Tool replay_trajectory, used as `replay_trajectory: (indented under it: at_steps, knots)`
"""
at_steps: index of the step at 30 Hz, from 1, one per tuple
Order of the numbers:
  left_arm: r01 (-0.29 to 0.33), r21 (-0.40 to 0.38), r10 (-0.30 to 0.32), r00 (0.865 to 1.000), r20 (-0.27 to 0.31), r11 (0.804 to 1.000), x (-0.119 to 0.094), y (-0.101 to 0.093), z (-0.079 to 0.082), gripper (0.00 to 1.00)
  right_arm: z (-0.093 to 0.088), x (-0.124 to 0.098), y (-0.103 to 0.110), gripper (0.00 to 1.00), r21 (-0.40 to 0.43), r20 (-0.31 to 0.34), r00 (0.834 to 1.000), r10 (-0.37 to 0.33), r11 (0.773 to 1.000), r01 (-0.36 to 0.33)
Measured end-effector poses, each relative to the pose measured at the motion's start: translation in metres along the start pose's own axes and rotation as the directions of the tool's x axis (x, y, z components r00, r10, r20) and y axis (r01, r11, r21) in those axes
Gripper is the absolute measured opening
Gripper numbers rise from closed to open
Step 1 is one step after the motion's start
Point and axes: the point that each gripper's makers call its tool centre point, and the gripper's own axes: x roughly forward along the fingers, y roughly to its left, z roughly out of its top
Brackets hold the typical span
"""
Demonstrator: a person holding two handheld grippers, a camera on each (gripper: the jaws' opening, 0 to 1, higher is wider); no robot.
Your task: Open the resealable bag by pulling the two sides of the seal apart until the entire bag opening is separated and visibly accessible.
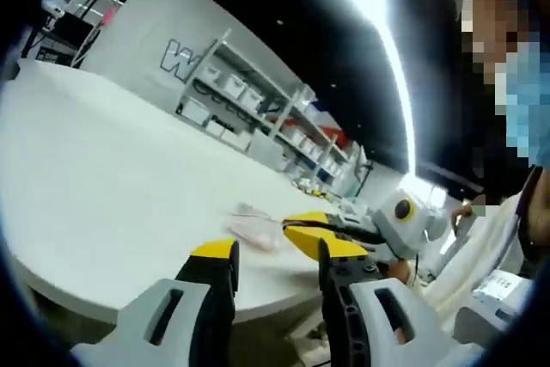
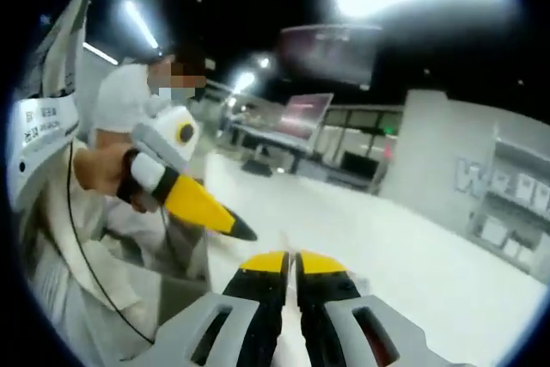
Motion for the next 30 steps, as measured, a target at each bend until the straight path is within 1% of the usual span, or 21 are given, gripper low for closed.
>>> replay_trajectory:
  at_steps: [3, 8, 14, 16, 18, 19, 21, 23, 24, 30]
  knots:
    - [-0.004, -0.016, 0.004, 1.0, -0.01, 1.0, -0.001, 0.002, -0.001, 0.36, 0.001, -0.002, 0.002, 0.0, 0.004, 0.004, 1.0, 0.001, 1.0, -0.001]
    - [0.004, -0.065, -0.003, 1.0, 0.006, 0.998, -0.001, 0.002, 0.002, 0.35, 0.003, -0.003, 0.004, 0.0, 0.016, 0.012, 1.0, 0.006, 1.0, -0.006]
    - [0.011, -0.125, -0.014, 0.999, -0.031, 0.992, 0.005, 0.001, -0.007, 0.29, 0.001, -0.004, 0.007, 0.0, 0.029, 0.01, 1.0, 0.013, 0.999, -0.014]
    - [0.01, -0.143, -0.015, 0.999, -0.032, 0.99, 0.009, 0.0, -0.008, 0.29, 0.001, -0.005, 0.008, 0.0, 0.028, 0.01, 1.0, 0.016, 0.999, -0.016]
    - [0.011, -0.157, -0.016, 0.999, -0.035, 0.988, 0.009, -0.001, -0.009, 0.28, 0.001, -0.006, 0.009, 0.0, 0.011, 0.005, 1.0, 0.01, 1.0, -0.01]
    - [0.014, -0.183, -0.02, 0.999, -0.033, 0.983, 0.001, -0.01, -0.01, 0.27, 0.001, -0.007, 0.01, 0.0, -0.002, 0.002, 1.0, 0.007, 1.0, -0.007]
    - [0.023, -0.226, -0.029, 0.999, -0.024, 0.974, 0.001, -0.011, -0.011, 0.25, 0.002, -0.007, 0.011, 0.0, -0.011, 0.006, 1.0, 0.009, 1.0, -0.009]
    - [0.028, -0.29, -0.034, 0.999, -0.016, 0.957, 0.002, -0.011, -0.01, 0.21, 0.002, -0.007, 0.012, 0.0, -0.013, 0.006, 1.0, 0.013, 1.0, -0.013]
    - [0.038, -0.287, -0.044, 0.999, -0.014, 0.957, 0.002, -0.011, -0.01, 0.2, 0.001, -0.007, 0.012, 0.0, -0.014, 0.004, 1.0, 0.014, 1.0, -0.014]
    - [0.034, -0.311, -0.04, 0.999, -0.015, 0.95, 0.003, -0.012, -0.011, 0.16, 0.0, -0.009, 0.013, 0.0, 0.001, 0.008, 1.0, 0.018, 1.0, -0.018]
